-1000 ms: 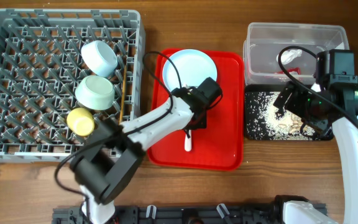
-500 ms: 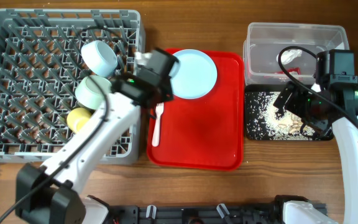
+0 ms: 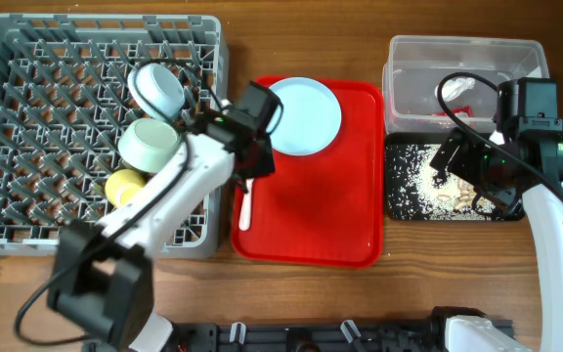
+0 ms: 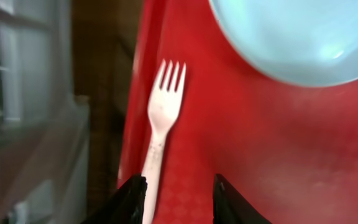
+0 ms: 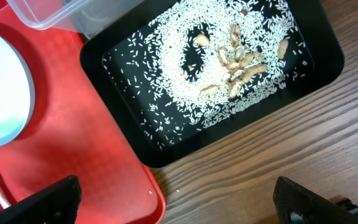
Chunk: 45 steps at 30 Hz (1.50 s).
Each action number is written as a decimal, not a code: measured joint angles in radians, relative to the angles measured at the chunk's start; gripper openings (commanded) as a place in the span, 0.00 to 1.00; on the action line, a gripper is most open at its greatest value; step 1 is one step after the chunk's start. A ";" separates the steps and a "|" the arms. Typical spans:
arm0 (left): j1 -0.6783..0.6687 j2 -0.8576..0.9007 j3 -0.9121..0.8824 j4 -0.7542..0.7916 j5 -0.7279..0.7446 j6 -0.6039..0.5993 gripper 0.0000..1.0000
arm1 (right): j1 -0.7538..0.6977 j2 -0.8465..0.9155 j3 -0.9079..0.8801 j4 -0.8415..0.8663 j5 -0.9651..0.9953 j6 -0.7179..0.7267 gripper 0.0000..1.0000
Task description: Sort waste into correct bins and load items into the dishwasher rack
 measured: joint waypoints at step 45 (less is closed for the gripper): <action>-0.032 0.182 -0.049 0.073 -0.008 0.000 0.49 | 0.000 0.000 0.000 -0.011 0.000 -0.003 1.00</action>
